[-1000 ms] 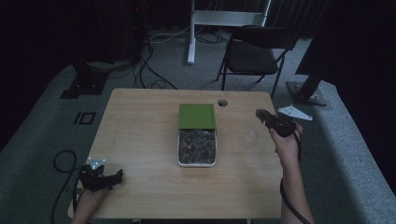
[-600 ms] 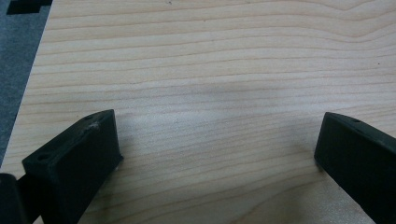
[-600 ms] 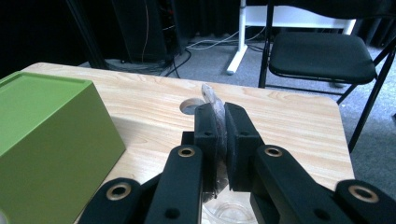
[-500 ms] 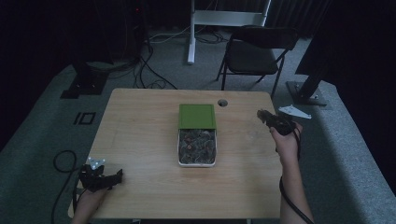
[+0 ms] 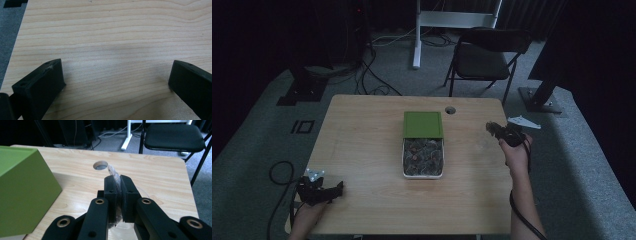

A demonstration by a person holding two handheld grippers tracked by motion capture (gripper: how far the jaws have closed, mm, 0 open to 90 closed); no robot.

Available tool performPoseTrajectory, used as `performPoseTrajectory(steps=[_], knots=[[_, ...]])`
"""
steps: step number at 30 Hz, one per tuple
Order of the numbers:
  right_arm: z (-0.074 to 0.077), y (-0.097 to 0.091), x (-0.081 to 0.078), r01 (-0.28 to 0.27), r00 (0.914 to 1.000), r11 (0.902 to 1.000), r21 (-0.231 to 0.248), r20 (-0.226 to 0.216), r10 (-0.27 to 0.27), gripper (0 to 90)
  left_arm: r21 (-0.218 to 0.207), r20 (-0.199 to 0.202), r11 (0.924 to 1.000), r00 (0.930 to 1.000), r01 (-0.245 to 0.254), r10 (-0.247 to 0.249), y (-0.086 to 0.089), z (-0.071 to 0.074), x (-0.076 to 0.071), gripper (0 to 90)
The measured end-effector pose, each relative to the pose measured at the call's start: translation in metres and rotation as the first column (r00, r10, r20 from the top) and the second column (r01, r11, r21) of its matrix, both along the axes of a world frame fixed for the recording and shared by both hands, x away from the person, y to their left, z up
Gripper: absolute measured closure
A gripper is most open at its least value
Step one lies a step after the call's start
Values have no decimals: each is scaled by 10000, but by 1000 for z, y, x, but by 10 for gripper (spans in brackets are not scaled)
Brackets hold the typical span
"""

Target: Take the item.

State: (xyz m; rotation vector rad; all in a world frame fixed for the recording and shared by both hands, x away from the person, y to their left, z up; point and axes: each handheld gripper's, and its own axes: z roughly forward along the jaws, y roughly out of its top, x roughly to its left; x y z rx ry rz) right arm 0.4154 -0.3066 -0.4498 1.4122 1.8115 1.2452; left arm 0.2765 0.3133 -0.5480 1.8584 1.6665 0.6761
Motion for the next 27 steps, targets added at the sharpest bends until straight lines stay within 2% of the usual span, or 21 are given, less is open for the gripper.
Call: performPoseTrajectory(steps=[6,11,18,24,25,26,27], knots=[[-8,-1,4,29,9994,10000,22,-358,-29,852,-2,2,10000,10000,0,0,0,0,0,5],[-12,-3,6,89,9989,10000,-23,-460,-90,834,-3,1,10000,10000,-3,3,0,0,0,5],[-11,-1,6,10,9992,10000,43,-402,-8,708,2,-2,10000,10000,-2,2,0,0,0,5],[-10,2,1,-107,9992,9999,-16,-387,107,554,2,-3,10000,10000,-3,3,0,0,0,5],[-10,2,1,-107,9992,9999,-16,-387,107,554,2,-3,10000,10000,-3,3,0,0,0,5],[-8,4,-1,-202,9992,9997,110,-344,206,469,3,-3,10000,10000,0,0,0,0,0,5],[-8,4,-1,-202,9992,9997,110,-344,206,469,3,-3,10000,10000,0,0,0,0,0,5]])
